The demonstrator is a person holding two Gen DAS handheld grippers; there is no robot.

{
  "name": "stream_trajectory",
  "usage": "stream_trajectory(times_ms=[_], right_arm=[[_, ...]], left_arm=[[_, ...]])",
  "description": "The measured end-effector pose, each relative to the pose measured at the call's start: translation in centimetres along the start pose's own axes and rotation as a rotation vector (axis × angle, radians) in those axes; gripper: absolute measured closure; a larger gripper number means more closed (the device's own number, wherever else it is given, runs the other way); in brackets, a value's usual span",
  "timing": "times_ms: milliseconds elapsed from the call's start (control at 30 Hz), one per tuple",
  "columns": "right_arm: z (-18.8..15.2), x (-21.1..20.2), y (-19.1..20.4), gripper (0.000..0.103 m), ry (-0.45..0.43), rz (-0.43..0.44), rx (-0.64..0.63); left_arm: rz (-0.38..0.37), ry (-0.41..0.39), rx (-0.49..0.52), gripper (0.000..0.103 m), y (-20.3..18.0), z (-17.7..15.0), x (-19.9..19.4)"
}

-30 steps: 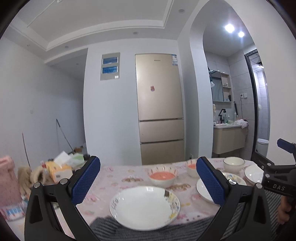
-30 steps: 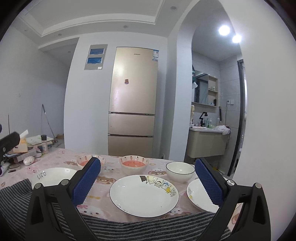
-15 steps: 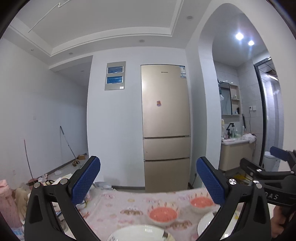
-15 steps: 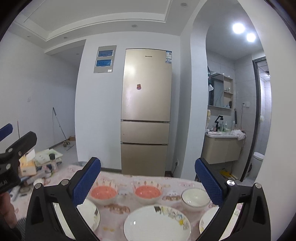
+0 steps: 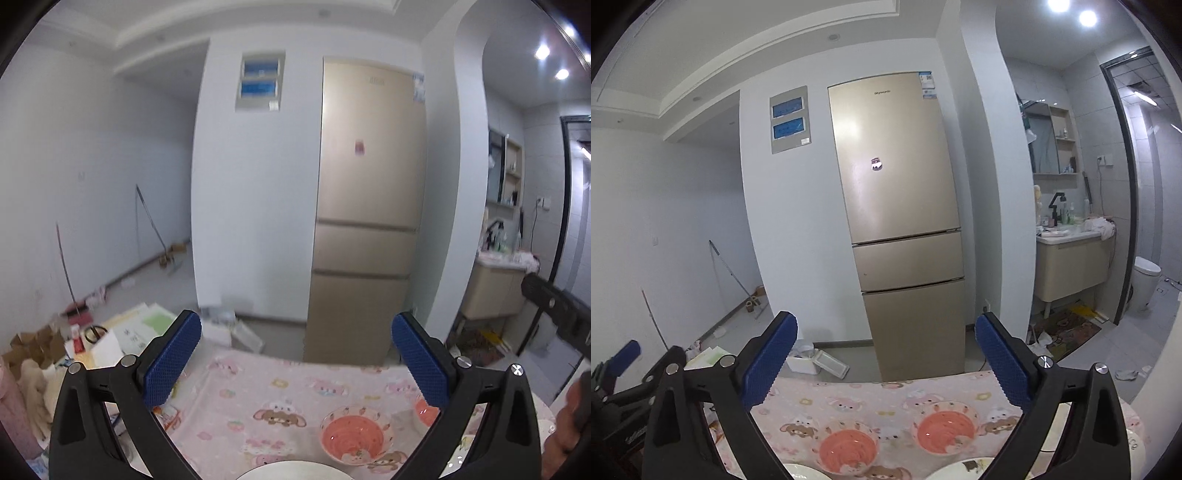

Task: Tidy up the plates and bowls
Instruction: 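Move the left gripper to a pink strawberry bowl rim while the right gripper approaches its opposite rim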

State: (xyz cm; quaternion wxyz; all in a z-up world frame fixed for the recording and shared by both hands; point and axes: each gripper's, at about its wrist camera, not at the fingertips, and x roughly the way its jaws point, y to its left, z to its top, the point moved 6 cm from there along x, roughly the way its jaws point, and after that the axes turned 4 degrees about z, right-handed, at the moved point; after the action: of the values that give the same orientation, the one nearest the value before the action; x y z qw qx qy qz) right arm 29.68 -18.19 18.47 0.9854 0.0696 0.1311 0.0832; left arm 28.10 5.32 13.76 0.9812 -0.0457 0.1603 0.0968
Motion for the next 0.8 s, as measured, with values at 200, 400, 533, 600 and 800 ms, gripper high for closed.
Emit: stream_trajectory(times_ms=[200,400,533,600,800], right_arm=[[-5.5,8.4,-0.2,0.009,0.187,0.007,0.031],[-12.3,15.5,-0.2,0.026,0.49,0.035,0.003],[-15.8,18.5,-0.6,0.027,0.592,-0.001,-0.023],[-17.8,19.3,-0.8,0.038,0.667,0.017,-0.008],[-22.0,20.3,-0.6,0.041,0.778,0.056,-0.016]], left_arm=[[-0.046,0.191,0.019,0.007,-0.8,-5.7,6.5],[-0.125,0.455,-0.015,0.015,-2.4,-11.2,12.2],[-0.106,0.552,0.025,0.017,-3.6,-14.2,14.1],[-0.105,0.591,0.044,0.021,-4.1,-15.4,14.7],[-0.115,0.688,0.061,0.035,-4.8,-18.0,16.3]])
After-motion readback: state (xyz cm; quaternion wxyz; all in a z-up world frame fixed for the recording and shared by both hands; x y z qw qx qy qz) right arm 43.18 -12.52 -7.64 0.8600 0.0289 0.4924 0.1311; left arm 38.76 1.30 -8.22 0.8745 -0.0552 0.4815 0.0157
